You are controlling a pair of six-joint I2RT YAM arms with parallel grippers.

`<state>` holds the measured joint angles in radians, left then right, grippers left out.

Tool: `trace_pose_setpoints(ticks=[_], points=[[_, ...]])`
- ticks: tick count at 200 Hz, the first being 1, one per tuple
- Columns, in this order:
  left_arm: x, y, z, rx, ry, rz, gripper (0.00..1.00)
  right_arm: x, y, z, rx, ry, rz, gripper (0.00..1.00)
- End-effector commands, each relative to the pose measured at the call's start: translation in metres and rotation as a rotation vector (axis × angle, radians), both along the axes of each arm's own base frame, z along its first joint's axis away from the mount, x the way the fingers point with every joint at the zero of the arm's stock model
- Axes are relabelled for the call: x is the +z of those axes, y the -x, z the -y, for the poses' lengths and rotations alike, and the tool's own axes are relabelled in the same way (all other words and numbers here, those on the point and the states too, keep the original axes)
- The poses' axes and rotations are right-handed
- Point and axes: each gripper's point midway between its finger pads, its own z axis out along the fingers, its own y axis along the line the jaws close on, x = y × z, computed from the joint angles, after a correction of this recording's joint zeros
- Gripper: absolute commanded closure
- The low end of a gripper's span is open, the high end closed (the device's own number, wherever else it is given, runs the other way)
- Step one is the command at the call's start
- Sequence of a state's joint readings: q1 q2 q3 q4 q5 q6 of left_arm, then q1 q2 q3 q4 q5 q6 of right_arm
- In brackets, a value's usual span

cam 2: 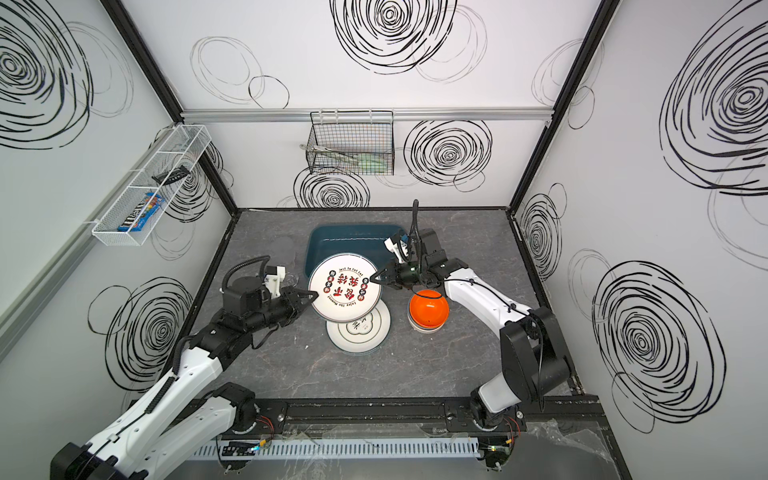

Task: Place the mixed dishes into the plastic bin
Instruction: 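Lift the printed plate with the right gripper and carry it over the bin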

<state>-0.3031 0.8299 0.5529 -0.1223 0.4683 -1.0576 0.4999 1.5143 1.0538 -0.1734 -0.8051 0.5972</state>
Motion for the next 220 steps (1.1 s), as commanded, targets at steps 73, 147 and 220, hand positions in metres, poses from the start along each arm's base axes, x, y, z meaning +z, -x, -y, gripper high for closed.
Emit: trace_pose_setpoints(ticks=[73,147,220], points=[[0.013,0.006,-0.023,0.057,-0.010,0.084,0.34,0.026,-0.057,-0.001,-0.111,0.001,0.092,1.00],[-0.019,0.030,-0.032,0.057,-0.066,0.044,0.03,0.011,-0.126,-0.016,-0.213,0.019,0.053,1.00],[-0.028,0.036,-0.042,0.100,-0.107,0.015,0.04,-0.029,-0.179,-0.035,-0.285,0.050,-0.012,1.00]])
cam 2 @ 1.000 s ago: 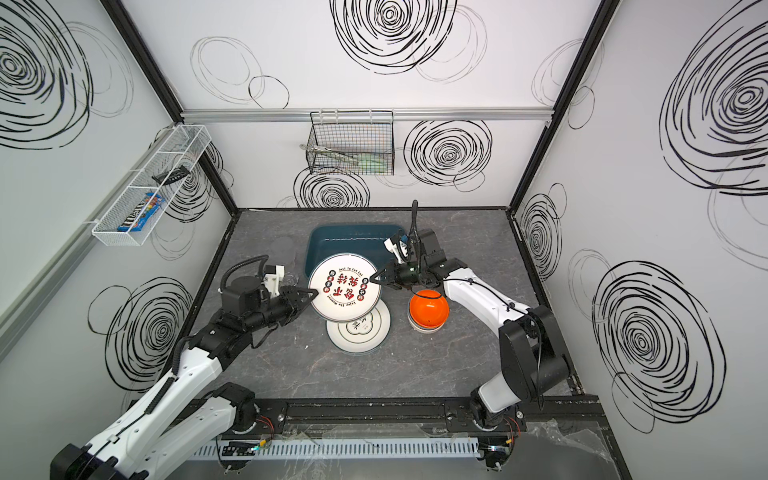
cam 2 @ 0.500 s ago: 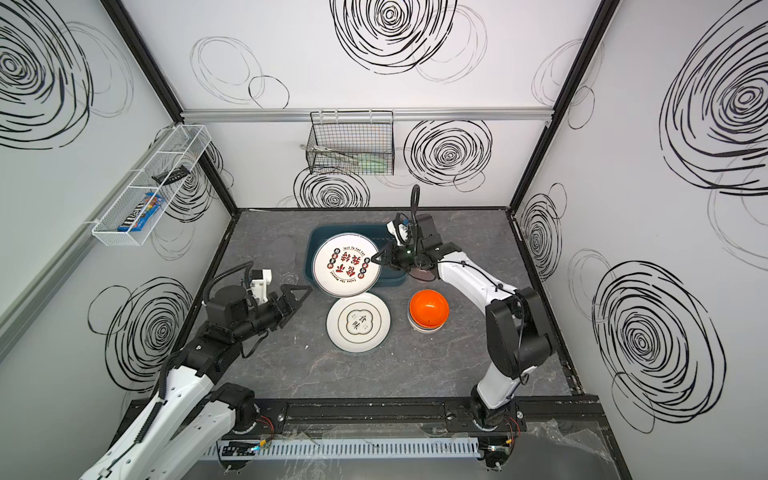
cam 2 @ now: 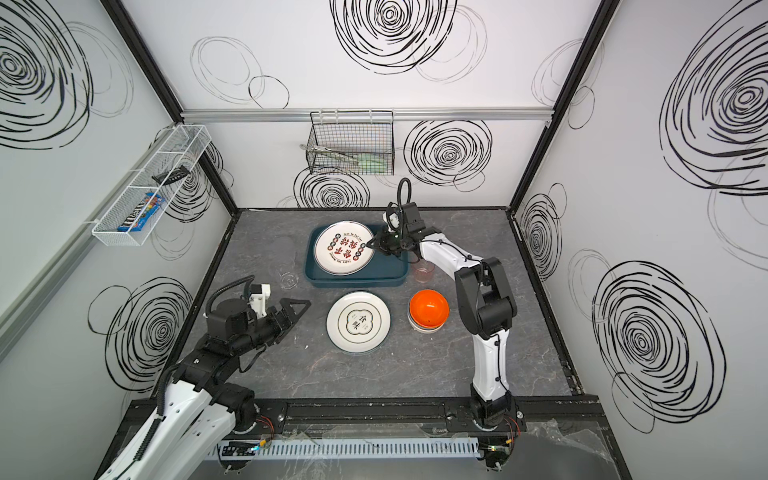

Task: Place the mixed dishes into the plastic bin
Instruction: 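Lift the printed plate with the right gripper and carry it over the bin, then lower the printed plate into the teal bin and open the right gripper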

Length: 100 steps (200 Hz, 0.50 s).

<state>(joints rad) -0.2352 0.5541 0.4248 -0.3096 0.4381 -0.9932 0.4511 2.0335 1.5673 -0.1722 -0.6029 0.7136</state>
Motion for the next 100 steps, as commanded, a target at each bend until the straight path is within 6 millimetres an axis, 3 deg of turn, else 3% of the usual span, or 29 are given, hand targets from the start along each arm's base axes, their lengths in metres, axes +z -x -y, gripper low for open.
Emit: trace_pose_setpoints(ticks=[1,100], points=[[0.000,-0.002,-0.009,0.035,-0.043,0.008,0.03,0.015,-0.020,-0.009,-0.025,-0.040,0.034,1.00],[-0.008,0.000,-0.034,0.154,-0.125,-0.031,0.02,-0.039,-0.045,-0.042,-0.031,-0.014,-0.043,1.00]])
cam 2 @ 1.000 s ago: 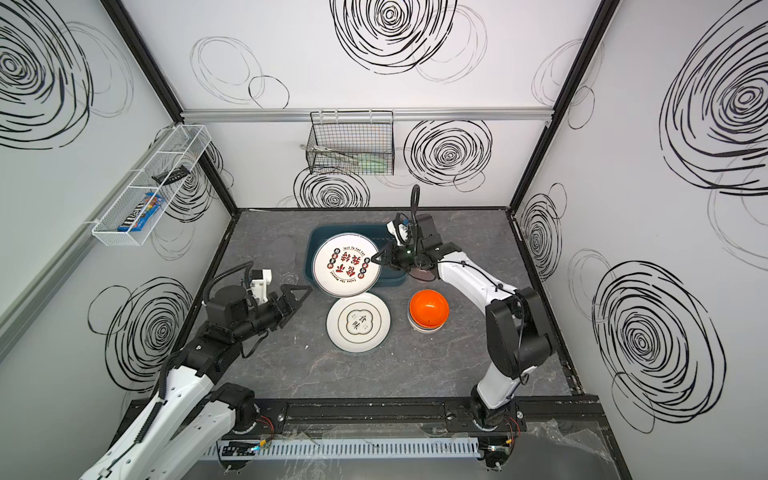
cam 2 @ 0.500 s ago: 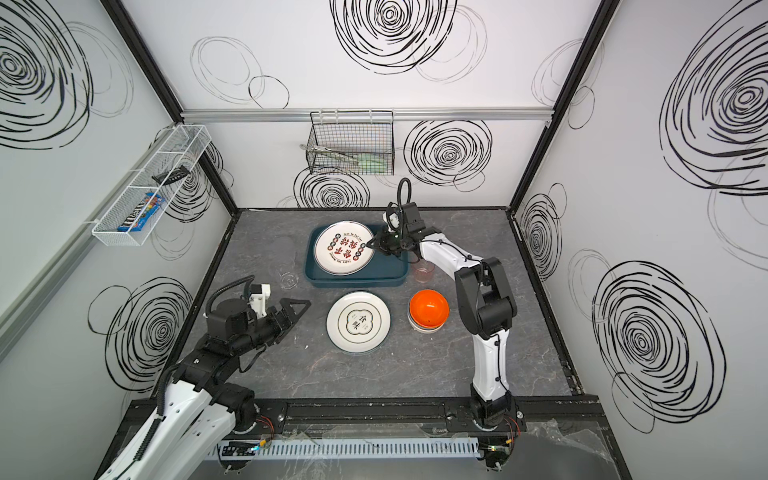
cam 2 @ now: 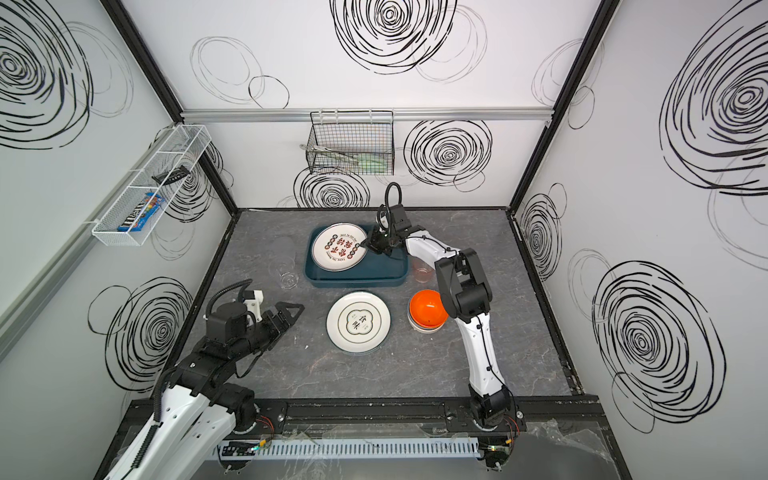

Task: Place the mixed dishes into the plastic bin
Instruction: 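Lower the printed plate into the teal bin and open the right gripper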

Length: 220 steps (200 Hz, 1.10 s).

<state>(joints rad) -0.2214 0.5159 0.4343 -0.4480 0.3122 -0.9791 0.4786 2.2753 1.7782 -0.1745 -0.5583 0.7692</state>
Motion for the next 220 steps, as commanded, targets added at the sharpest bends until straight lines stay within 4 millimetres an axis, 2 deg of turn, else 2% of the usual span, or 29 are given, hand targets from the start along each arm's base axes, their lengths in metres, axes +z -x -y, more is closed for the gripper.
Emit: trace_pose_setpoints(ticks=[1,41,136,148,175,192,220], points=[[0.011,-0.005,-0.009,0.040,-0.032,0.033,0.02,0.011,-0.008,-0.012,0.004,-0.037,0.017,1.00],[0.009,-0.006,-0.009,0.040,-0.030,0.031,0.02,-0.002,-0.012,-0.019,0.008,-0.029,0.002,1.00],[0.002,-0.006,-0.008,0.037,-0.019,0.018,0.01,-0.034,-0.009,-0.019,0.006,-0.004,-0.046,1.00],[0.002,-0.007,-0.008,0.036,-0.019,0.018,0.01,-0.036,-0.009,-0.016,0.003,0.001,-0.052,0.94],[0.001,-0.006,-0.007,0.034,-0.013,0.017,0.01,-0.040,-0.007,-0.012,-0.006,0.022,-0.062,0.69],[0.000,-0.007,-0.005,0.028,-0.007,0.016,0.00,-0.038,-0.007,-0.006,-0.016,0.049,-0.060,0.64],[0.000,-0.007,-0.002,0.015,0.004,0.017,0.03,-0.024,-0.009,0.013,-0.039,0.103,-0.036,0.63]])
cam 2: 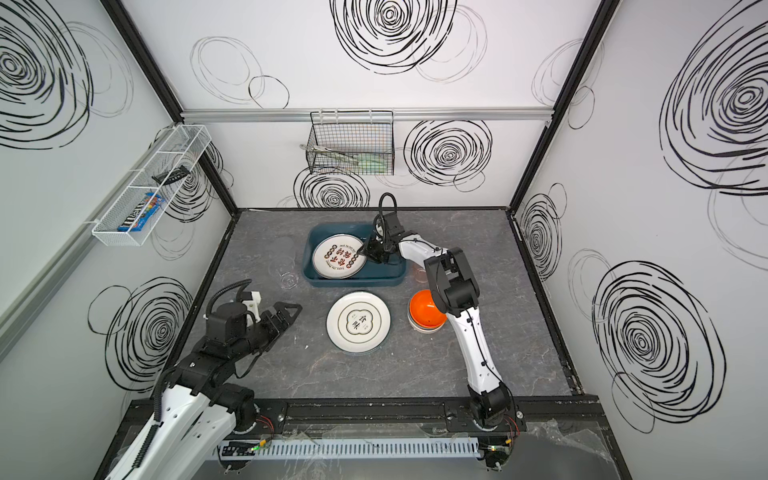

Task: Place the mixed dishes into the plastic bin
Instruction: 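Lower the printed plate into the teal bin and open the right gripper, then move the right gripper back to the remaining plate stack rim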

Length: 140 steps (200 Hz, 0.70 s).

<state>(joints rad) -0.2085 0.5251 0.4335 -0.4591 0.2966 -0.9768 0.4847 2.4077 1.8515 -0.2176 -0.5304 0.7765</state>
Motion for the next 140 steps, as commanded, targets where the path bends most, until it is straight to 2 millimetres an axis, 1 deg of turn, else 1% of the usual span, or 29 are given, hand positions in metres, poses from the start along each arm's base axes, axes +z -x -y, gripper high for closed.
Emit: trace_pose_setpoints(ticks=[1,19,40,65,90,112,131,140], points=[[0.005,-0.006,0.003,-0.010,0.019,0.035,0.04,0.033,-0.005,0.016,-0.019,0.043,0.055,0.63],[0.003,-0.007,0.006,-0.025,0.021,0.031,0.05,0.052,-0.004,0.028,-0.027,0.088,0.103,0.63],[0.001,-0.008,0.010,-0.051,0.018,0.026,0.07,0.076,0.002,0.039,-0.028,0.125,0.159,0.62],[0.000,-0.009,0.015,-0.088,0.009,0.023,0.09,0.099,0.017,0.051,-0.019,0.156,0.210,0.60],[-0.003,-0.010,0.019,-0.116,-0.018,0.017,0.11,0.122,0.040,0.061,0.003,0.173,0.270,0.59],[-0.008,-0.008,0.027,-0.146,-0.029,0.007,0.13,0.134,0.063,0.070,0.035,0.178,0.295,0.59],[-0.015,-0.005,0.034,-0.180,-0.050,-0.008,0.14,0.137,0.083,0.078,0.067,0.199,0.296,0.59],[-0.018,-0.003,0.038,-0.195,-0.060,-0.017,0.15,0.135,0.094,0.081,0.088,0.214,0.289,0.59]])
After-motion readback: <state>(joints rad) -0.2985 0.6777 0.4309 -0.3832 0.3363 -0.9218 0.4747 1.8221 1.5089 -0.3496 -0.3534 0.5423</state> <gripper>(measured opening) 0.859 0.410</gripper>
